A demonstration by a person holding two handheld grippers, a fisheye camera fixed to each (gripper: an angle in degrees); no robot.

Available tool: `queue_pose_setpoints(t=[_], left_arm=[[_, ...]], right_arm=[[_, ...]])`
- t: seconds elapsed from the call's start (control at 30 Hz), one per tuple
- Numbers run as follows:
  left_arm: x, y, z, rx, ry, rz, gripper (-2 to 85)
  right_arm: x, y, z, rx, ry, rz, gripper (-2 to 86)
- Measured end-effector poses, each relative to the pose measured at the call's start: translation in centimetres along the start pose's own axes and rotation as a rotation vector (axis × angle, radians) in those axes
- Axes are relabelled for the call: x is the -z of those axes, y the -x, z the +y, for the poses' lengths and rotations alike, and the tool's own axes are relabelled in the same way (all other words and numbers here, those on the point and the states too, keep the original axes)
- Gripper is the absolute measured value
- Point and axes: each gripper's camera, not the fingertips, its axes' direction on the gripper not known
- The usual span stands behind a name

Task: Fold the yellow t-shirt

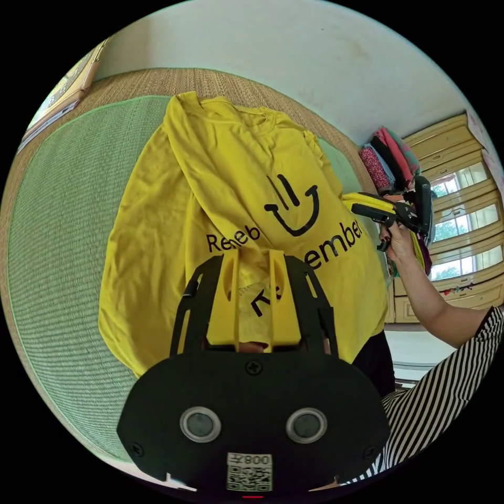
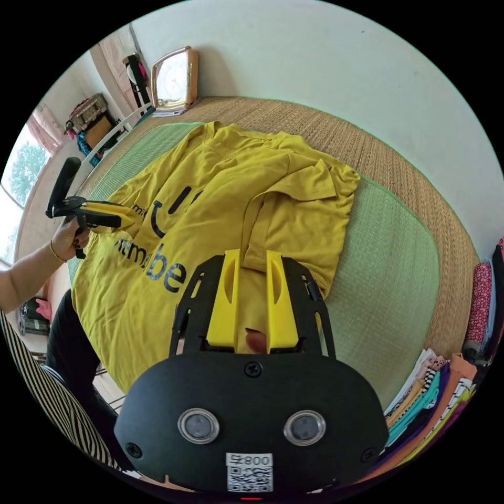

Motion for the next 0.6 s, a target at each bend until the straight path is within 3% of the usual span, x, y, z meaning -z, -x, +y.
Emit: queue_pose_setpoints(t=[0.27, 0.4, 0.6], left_arm=[[1.1, 1.0, -3.8, 0.014, -0.072, 0.024, 7.7], [0.0, 1.7, -6.0, 0.029, 0.013, -0.071, 3.1], [4.4, 2.9, -7.9, 0.021, -0.119, -0.035, 1.3]], right_arm=[[-0.5, 2.8, -2.3, 0.015, 0.071, 0.078, 7.4], [0.4, 3.2, -3.1, -0.014, 0.069, 0.083, 5.6], [4.6, 2.5, -3.8, -0.055, 0.032, 0.042, 3.3]])
